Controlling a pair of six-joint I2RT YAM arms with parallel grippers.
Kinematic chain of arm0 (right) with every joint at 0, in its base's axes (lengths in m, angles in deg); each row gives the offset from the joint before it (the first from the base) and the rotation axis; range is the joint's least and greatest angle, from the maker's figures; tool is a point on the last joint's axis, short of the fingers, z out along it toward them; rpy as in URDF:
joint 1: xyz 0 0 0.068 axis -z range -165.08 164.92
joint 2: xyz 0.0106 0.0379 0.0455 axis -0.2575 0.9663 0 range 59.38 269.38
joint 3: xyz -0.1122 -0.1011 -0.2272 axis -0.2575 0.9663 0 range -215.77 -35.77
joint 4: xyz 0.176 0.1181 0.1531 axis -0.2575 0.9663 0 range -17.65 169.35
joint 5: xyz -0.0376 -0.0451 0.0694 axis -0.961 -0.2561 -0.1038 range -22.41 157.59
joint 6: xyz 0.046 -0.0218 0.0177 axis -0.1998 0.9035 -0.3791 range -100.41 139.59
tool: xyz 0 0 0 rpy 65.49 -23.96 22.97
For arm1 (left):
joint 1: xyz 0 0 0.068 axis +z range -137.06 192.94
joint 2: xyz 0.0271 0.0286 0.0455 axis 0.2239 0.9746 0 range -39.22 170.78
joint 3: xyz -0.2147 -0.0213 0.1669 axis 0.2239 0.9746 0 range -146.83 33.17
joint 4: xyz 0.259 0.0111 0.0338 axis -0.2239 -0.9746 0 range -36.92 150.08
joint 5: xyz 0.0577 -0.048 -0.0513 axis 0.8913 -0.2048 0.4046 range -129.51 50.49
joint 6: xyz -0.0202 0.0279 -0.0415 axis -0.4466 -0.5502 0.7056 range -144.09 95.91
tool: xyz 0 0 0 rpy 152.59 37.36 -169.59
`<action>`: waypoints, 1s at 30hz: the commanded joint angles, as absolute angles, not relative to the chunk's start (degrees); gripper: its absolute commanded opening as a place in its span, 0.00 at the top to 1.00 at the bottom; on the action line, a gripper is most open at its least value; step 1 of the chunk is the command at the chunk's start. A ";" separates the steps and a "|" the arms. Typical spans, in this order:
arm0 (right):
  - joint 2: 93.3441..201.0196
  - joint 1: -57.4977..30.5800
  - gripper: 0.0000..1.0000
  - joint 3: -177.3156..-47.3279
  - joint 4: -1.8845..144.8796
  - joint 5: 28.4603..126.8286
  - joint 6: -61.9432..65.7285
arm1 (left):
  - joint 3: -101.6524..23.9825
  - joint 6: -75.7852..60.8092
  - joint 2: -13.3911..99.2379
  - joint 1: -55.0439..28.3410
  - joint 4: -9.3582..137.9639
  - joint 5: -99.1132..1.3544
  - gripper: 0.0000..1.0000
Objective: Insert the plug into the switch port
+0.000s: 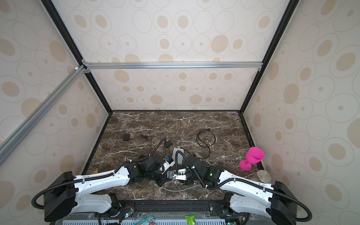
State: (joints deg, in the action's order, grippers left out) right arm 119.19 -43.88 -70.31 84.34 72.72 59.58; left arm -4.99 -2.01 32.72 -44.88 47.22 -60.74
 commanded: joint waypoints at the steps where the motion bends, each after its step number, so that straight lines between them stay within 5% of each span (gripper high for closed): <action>1: 117.97 -46.36 0.60 -70.34 88.13 69.00 60.87 | -7.40 -5.19 30.53 -46.21 45.25 -61.85 1.00; 8: 111.80 -48.89 0.74 -70.60 92.19 72.60 57.43 | -7.73 -5.62 29.48 -46.55 43.78 -61.67 1.00; 30: 113.30 -52.14 0.73 -66.62 83.86 64.68 66.69 | -7.04 -5.54 26.54 -49.55 44.01 -62.17 1.00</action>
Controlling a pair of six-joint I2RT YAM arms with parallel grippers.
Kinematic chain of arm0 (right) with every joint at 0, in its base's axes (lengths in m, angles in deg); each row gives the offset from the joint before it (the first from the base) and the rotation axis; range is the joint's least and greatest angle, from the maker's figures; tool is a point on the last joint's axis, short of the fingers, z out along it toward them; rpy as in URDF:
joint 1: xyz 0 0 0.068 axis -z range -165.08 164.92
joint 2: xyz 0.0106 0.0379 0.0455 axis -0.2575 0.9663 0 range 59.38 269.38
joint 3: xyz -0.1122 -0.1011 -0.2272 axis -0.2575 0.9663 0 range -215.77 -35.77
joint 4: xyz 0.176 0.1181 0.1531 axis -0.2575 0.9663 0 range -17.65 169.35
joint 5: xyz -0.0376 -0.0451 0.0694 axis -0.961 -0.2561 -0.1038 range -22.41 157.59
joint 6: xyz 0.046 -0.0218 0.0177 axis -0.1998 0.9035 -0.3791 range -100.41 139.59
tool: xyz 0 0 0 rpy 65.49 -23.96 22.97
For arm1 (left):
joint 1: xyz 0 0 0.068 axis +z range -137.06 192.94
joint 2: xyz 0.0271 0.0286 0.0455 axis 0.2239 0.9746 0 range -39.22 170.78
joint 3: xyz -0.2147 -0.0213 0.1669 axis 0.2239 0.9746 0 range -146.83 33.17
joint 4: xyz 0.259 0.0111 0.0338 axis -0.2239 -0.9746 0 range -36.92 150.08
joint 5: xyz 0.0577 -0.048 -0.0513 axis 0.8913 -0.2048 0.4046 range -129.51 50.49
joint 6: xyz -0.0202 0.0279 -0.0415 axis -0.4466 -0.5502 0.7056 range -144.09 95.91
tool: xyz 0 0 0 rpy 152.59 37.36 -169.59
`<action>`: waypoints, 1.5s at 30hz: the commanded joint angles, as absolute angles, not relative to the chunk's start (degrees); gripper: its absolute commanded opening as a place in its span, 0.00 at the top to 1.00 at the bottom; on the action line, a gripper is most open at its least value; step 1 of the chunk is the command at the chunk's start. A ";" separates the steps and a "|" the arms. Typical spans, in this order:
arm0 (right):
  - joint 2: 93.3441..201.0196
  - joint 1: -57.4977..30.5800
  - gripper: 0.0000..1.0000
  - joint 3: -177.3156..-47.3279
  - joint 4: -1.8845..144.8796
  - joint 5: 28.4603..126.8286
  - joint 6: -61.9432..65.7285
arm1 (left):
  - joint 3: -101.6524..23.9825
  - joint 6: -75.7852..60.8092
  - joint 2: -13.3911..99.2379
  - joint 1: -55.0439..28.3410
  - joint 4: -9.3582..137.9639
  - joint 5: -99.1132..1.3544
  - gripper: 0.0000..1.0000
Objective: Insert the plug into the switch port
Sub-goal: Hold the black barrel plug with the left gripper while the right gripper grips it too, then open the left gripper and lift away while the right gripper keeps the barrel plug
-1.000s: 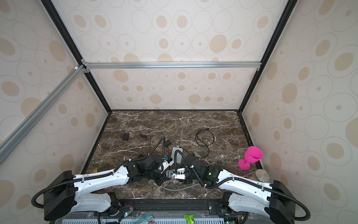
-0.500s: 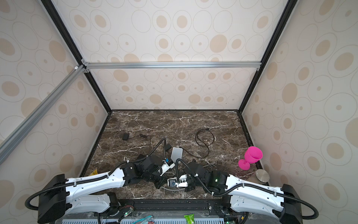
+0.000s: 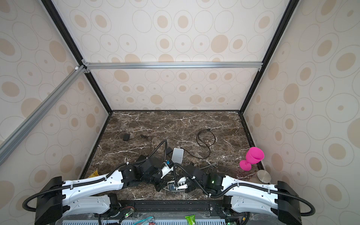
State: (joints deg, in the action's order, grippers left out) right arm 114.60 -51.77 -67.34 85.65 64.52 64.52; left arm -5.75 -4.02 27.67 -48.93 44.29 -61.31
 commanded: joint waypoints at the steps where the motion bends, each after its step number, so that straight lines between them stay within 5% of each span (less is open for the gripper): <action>1: 113.30 -52.14 0.74 -66.61 83.94 64.98 66.91 | -7.05 -5.56 26.52 -49.55 44.04 -62.11 1.00; 32: 110.96 -52.13 0.91 -66.35 85.00 68.03 65.28 | -7.11 -5.37 23.76 -49.34 42.90 -58.12 1.00; 45: 112.49 -52.13 0.84 -66.89 84.48 67.67 65.49 | -7.10 -5.37 23.36 -49.24 43.10 -58.98 1.00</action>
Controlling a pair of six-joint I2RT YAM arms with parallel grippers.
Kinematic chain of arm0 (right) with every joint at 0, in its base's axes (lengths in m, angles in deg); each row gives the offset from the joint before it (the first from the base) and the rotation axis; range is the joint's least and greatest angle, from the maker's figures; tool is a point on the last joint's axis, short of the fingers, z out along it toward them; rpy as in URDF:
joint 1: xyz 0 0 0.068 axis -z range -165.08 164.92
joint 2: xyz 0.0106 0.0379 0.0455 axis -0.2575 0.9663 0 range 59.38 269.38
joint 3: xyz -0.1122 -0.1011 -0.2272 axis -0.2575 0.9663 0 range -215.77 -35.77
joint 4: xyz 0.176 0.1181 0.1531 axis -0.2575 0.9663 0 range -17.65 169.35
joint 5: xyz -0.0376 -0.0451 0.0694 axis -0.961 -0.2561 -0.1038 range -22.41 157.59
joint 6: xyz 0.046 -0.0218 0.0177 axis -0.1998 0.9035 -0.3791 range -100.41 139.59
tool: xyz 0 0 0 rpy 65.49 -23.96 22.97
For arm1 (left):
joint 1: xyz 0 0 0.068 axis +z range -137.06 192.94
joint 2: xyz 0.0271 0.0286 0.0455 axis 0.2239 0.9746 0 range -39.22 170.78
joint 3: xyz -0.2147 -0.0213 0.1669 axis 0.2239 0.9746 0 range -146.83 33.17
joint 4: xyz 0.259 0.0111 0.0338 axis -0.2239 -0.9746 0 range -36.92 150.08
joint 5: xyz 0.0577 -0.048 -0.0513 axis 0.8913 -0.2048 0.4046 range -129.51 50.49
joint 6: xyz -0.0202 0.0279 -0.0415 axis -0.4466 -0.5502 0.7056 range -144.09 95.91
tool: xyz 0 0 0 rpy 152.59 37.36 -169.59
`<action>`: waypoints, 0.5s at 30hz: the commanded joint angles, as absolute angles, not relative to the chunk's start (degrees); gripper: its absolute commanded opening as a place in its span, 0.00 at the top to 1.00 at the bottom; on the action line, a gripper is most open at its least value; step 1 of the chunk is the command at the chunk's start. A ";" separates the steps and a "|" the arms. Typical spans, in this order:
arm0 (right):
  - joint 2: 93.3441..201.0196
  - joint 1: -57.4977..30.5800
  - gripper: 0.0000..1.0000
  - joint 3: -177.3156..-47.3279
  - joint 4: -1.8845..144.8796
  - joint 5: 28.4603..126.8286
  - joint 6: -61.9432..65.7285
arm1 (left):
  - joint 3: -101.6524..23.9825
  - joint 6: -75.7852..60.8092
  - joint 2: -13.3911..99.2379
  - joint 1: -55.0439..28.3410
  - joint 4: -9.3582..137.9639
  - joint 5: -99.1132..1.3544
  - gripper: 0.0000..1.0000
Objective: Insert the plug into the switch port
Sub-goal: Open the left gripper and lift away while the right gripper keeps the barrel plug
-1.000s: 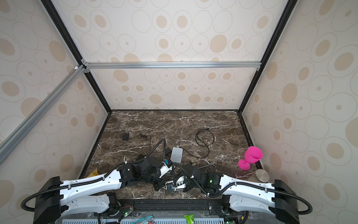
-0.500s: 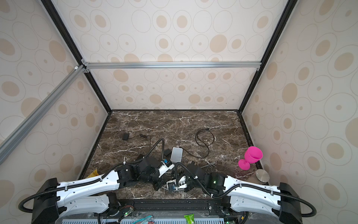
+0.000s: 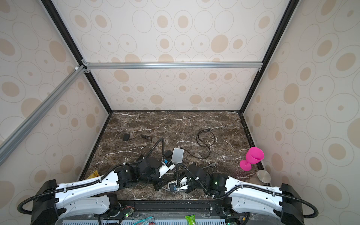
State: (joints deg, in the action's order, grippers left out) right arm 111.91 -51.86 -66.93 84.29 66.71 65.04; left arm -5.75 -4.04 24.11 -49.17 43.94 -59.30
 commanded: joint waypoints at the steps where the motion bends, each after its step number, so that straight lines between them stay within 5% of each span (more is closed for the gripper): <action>1: 112.64 -52.14 0.84 -66.91 84.35 67.68 65.47 | -7.11 -5.33 23.36 -49.25 43.08 -58.95 1.00; 15: 115.35 -52.09 0.86 -67.81 82.89 67.94 65.47 | -7.00 -5.33 22.83 -49.20 43.52 -60.00 1.00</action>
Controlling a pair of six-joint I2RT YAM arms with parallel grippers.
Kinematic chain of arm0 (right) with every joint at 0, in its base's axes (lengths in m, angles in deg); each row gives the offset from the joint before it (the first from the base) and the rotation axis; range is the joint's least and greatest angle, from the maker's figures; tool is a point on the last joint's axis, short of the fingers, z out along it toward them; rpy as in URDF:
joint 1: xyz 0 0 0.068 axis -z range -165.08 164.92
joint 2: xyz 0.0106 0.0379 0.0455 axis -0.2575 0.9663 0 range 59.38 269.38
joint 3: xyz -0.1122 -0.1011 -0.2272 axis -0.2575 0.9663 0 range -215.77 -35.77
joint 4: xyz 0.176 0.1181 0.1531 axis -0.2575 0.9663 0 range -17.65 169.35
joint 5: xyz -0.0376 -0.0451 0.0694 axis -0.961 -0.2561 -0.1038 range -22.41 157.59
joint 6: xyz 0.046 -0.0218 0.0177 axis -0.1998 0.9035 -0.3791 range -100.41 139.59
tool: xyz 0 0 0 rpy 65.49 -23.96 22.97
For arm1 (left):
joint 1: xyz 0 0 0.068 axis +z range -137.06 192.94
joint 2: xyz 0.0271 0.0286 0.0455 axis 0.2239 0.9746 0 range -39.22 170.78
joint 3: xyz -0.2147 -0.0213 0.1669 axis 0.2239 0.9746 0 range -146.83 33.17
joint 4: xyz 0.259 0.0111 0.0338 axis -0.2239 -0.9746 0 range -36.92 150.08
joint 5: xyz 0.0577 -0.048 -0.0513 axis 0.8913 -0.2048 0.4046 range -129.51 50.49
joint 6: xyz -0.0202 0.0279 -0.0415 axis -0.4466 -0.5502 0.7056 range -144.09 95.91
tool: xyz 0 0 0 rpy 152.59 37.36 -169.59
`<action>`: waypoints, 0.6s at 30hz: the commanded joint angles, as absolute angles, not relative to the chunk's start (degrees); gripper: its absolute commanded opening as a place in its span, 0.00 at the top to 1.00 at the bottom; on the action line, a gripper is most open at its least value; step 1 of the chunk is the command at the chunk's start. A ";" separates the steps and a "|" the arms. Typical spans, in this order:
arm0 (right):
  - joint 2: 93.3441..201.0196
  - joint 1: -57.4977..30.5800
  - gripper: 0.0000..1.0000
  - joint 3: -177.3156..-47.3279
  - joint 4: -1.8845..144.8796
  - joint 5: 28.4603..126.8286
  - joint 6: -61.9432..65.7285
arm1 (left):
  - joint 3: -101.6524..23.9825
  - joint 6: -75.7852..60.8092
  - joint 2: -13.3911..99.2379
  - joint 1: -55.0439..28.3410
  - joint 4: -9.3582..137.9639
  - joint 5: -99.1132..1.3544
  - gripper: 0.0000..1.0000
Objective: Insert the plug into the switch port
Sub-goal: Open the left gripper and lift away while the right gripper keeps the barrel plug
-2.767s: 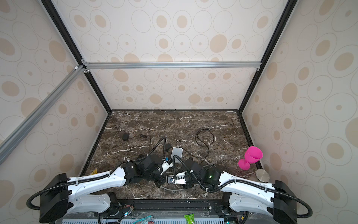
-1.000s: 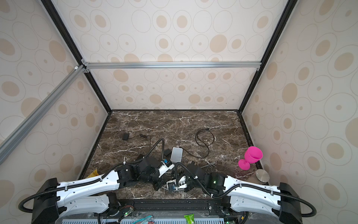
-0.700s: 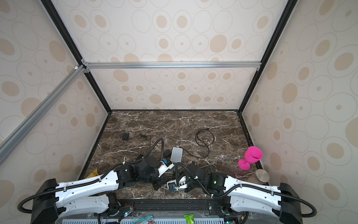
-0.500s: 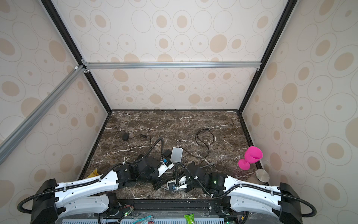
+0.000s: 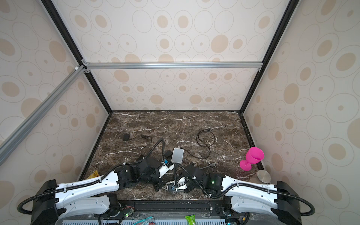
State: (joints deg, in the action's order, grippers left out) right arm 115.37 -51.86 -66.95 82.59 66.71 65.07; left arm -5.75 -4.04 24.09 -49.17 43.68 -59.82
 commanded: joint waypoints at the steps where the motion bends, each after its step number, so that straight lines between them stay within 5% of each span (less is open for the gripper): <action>1: 115.13 -52.12 0.86 -67.76 82.98 67.86 65.29 | -6.96 -5.36 22.83 -49.28 43.56 -59.91 1.00; 11: 108.49 -52.11 0.90 -65.41 83.14 67.55 63.11 | -7.04 -5.20 22.70 -49.20 42.98 -58.49 1.00; 14: 106.55 -52.09 0.99 -64.35 81.91 67.42 62.27 | -7.37 -4.87 22.67 -49.02 42.81 -57.99 1.00; 15: 106.19 -52.14 1.00 -64.25 81.84 67.42 61.93 | -7.71 -4.76 22.61 -48.86 42.56 -57.98 0.94; 17: 106.09 -52.14 1.00 -64.25 81.56 66.57 60.67 | -9.07 -3.85 22.04 -48.02 41.29 -56.57 0.33; 18: 106.17 -52.14 1.00 -64.25 81.09 64.66 59.36 | -9.92 -3.15 21.08 -47.61 40.65 -55.12 0.19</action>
